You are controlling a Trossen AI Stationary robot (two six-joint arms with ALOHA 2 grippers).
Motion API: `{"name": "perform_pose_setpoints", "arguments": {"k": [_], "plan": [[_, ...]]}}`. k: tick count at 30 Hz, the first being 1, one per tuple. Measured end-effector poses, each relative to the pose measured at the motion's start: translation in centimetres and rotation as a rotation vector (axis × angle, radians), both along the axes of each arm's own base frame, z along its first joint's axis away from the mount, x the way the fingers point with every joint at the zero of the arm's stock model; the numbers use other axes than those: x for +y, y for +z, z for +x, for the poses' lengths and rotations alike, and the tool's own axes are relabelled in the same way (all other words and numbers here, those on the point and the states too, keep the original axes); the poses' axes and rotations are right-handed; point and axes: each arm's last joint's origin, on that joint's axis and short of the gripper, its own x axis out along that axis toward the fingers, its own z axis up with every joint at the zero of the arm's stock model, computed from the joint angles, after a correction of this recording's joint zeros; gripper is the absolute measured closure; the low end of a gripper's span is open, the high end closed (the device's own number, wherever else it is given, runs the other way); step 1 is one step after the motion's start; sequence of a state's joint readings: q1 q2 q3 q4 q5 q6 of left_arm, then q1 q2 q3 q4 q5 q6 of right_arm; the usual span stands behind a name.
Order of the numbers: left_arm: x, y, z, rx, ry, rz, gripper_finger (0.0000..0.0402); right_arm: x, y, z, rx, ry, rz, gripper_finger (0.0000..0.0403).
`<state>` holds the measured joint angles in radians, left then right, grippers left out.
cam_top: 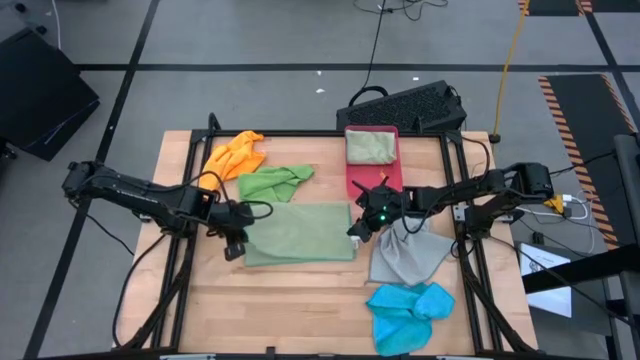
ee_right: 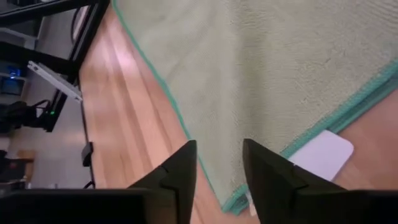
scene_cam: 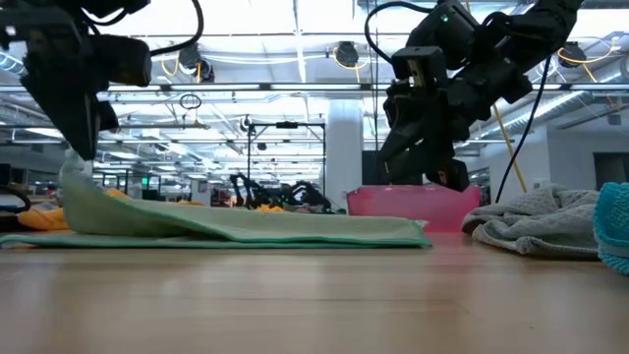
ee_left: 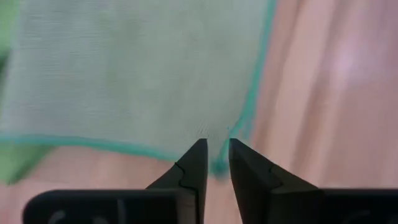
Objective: Fold microfiber towels
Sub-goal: Fold the light green microfiber cloth
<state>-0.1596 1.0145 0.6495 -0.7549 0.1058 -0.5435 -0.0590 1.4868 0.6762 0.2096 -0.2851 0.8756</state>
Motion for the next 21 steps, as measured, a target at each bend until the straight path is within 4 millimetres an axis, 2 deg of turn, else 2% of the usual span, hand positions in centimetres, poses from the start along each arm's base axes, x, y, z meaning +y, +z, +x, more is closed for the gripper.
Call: {"name": "perform_pose_setpoints", "arguments": {"k": [6, 9, 12, 16, 21], "plan": [[-0.7, 0.9, 1.2, -0.088, 0.058, -0.266, 0.0320, 0.2, 0.1, 0.0, 0.003, 0.033, 0.059, 0.0274], [-0.8, 1.8, 1.6, -0.108, 0.090, -0.319, 0.0320, 0.6, 0.0, 0.0, 0.015, 0.011, 0.084, 0.0282], [-0.6, 2.4, 1.8, -0.146, 0.123, -0.246, 0.0319, 0.6, 0.4, 0.3, 0.018, -0.045, 0.079, 0.0288], [0.3, 2.5, 2.0, -0.187, 0.180, -0.100, 0.0318, 0.2, 2.2, 1.6, -0.020, -0.095, 0.014, 0.0289], [0.9, 0.8, 2.9, -0.137, 0.153, 0.018, 0.0318, -0.3, 3.8, 2.4, -0.026, -0.125, -0.114, 0.0292]]}}
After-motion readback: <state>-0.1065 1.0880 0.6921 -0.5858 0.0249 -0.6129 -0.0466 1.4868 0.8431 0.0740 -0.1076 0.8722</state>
